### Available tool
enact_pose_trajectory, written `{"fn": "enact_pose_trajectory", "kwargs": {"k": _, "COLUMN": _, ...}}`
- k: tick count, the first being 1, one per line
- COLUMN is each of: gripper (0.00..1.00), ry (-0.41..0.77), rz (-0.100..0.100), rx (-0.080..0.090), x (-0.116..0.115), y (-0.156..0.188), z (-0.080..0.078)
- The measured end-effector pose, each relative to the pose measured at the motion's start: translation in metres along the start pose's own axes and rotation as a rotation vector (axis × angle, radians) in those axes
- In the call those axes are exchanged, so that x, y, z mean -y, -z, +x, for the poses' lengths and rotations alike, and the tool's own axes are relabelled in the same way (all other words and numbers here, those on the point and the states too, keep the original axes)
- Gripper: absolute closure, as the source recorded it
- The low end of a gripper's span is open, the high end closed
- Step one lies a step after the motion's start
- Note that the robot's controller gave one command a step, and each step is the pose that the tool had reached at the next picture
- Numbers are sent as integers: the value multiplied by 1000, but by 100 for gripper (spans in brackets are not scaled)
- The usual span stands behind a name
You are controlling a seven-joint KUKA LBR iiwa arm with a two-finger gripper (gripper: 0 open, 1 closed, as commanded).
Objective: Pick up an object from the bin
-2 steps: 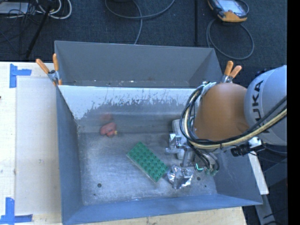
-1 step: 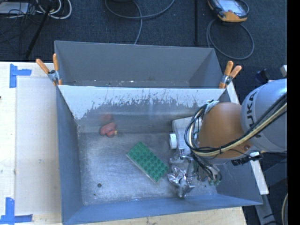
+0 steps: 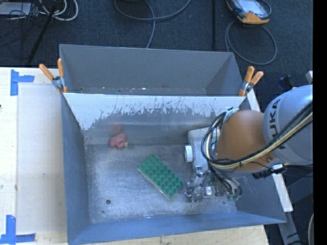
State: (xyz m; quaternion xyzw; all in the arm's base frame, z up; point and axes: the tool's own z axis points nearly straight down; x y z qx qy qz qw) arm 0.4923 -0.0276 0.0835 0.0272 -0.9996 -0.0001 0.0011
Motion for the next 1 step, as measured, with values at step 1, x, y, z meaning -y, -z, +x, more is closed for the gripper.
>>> {"fn": "enact_pose_trajectory", "kwargs": {"k": 1, "gripper": 100, "ry": 7, "rz": 2, "rx": 11, "x": 21, "y": 174, "z": -5}}
